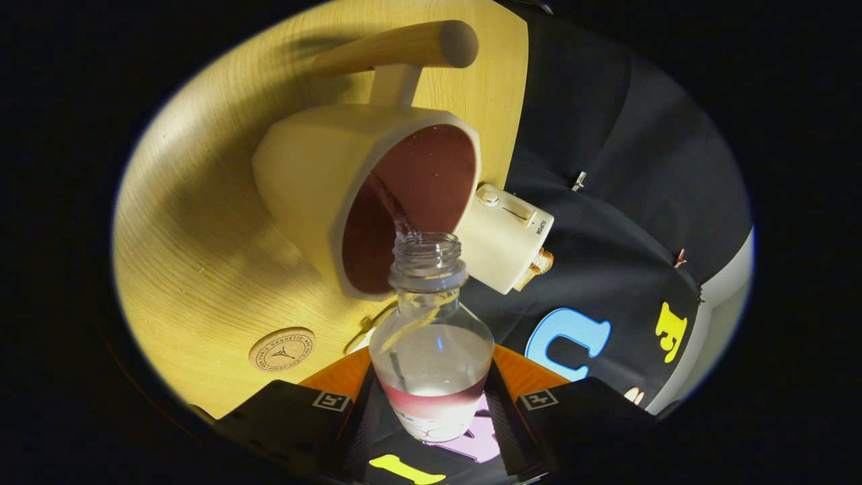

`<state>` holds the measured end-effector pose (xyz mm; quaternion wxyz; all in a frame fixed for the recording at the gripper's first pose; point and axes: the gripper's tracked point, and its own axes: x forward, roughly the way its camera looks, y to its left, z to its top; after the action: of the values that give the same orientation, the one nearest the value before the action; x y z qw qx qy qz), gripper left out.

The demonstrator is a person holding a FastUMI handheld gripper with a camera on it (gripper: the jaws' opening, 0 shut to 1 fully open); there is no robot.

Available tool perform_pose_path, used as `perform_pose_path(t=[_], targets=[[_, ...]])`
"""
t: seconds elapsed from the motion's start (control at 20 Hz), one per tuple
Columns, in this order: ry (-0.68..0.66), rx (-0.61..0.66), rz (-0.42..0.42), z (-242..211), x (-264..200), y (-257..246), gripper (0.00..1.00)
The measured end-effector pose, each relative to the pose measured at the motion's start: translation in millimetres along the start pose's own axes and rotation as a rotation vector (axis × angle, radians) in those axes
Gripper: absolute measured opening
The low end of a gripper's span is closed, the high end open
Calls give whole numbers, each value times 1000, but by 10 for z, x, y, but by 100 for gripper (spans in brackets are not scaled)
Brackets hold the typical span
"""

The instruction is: Take the bottle from table, then pour the juice into the cup, finally place the bottle on the coaster

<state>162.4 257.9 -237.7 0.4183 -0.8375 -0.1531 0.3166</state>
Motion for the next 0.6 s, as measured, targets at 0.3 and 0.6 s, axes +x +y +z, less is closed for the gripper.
perform_pose_path(t=[0.3, 0.6], targets=[[-8, -61, 8, 34, -27, -35, 75], [-23, -144, -4, 14, -73, -121, 75]])
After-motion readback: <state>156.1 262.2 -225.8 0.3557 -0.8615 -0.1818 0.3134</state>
